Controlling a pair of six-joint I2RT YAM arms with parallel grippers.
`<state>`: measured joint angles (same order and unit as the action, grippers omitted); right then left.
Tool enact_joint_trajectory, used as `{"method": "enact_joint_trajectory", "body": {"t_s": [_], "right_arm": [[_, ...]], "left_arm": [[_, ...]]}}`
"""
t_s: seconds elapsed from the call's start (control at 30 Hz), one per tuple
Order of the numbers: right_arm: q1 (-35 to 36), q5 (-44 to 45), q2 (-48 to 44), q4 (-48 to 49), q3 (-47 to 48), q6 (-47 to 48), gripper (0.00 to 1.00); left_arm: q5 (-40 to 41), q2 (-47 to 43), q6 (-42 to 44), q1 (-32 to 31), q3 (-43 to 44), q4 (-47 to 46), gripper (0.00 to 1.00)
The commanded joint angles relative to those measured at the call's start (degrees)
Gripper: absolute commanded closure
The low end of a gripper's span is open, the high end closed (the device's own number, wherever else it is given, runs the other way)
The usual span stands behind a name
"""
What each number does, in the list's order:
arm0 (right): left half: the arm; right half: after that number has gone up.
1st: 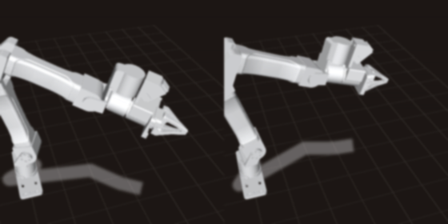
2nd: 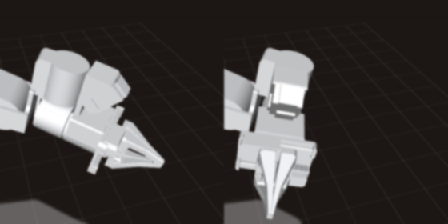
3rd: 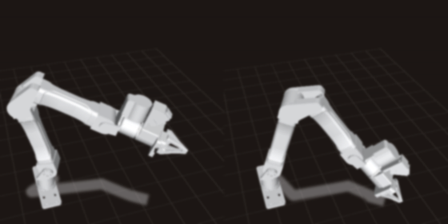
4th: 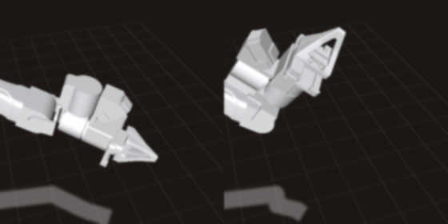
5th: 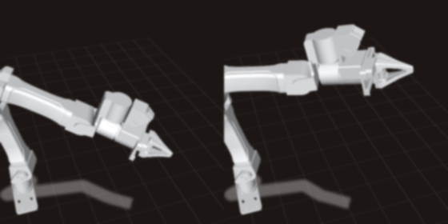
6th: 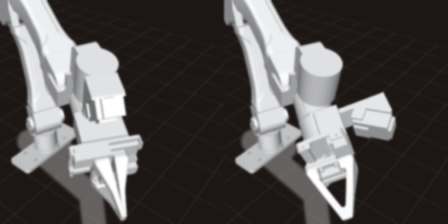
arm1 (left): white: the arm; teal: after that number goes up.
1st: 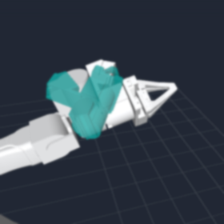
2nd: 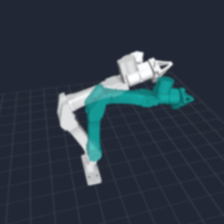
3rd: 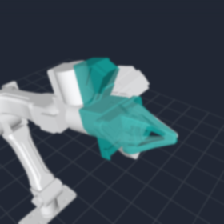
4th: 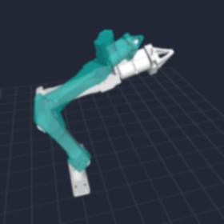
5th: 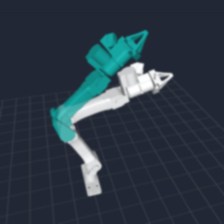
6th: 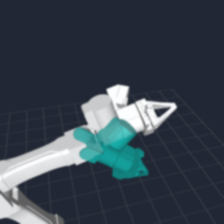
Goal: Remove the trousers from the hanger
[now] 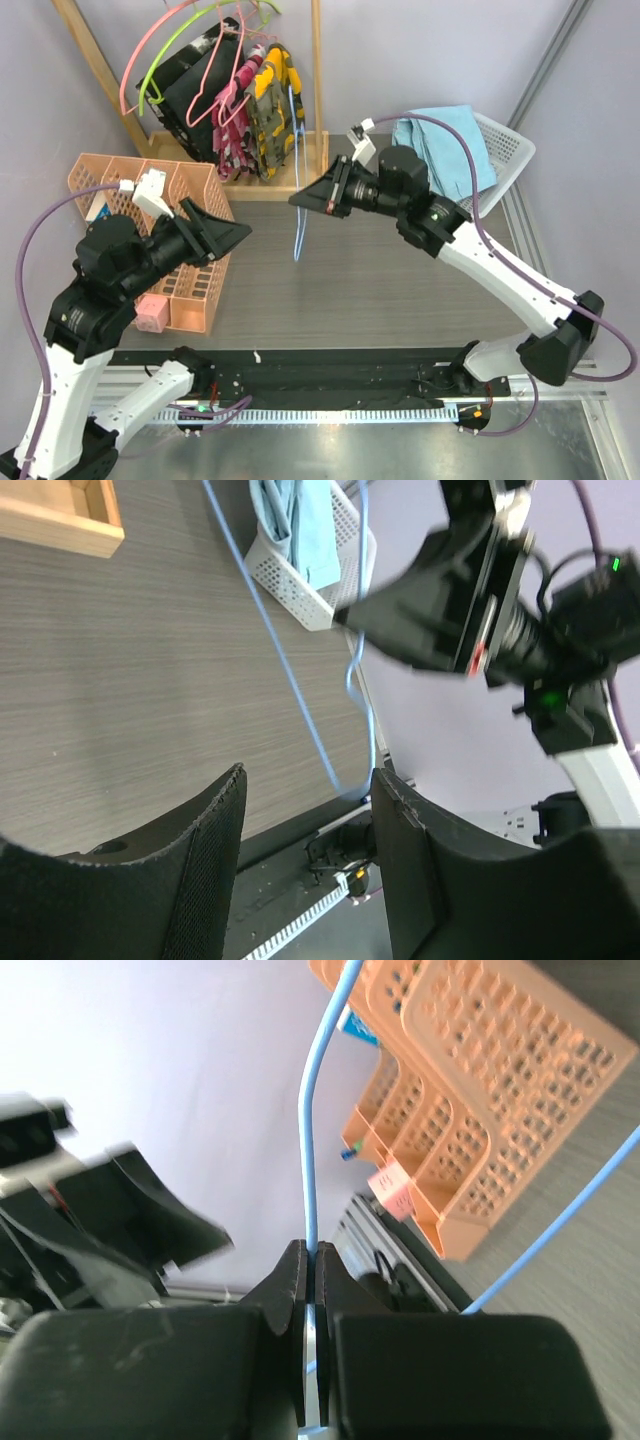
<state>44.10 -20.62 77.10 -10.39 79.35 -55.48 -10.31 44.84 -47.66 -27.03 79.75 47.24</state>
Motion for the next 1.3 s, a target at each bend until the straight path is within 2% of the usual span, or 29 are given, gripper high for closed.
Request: {"method": "enact_joint_trajectory", "body": {"t_s": [0.0,0.27,0.5,0.7,0.93,1.27], "right_arm": [[-4.8,-9.16,5.06,8.89,8.86,-3.84,0.99],[-9.2,-12.51,19.29,8.72,24.87,-5.33,0.99],[-11.31,-11.99,33.09,0.2,48.58,-2.35,0.99],[-13.33,-10.05,39.52,-2.26,60.9,-2.09,0.99],[-14.48,-9.52,44.01,-1.3,66.98,-1.56,0.99],[-14.65,-6.54,46.56,3.0,68.22,-1.99,0.99]], "left_arm": [[-0.24,-3.0,-1.64,-0.04,-3.8,-1.36,0.47],[-0.06,-6.61,-5.16,-0.04,-8.81,-2.07,0.48],[-1.29,-5.29,-5.6,-0.04,-8.64,-2.51,0.49],[-2.26,-4.41,-5.52,-0.04,-8.82,-2.77,0.49],[-3.05,-3.88,-5.34,-0.04,-8.99,-2.77,0.49],[-4.55,-2.39,-5.51,-0.04,-9.43,-4.44,0.49]]}}
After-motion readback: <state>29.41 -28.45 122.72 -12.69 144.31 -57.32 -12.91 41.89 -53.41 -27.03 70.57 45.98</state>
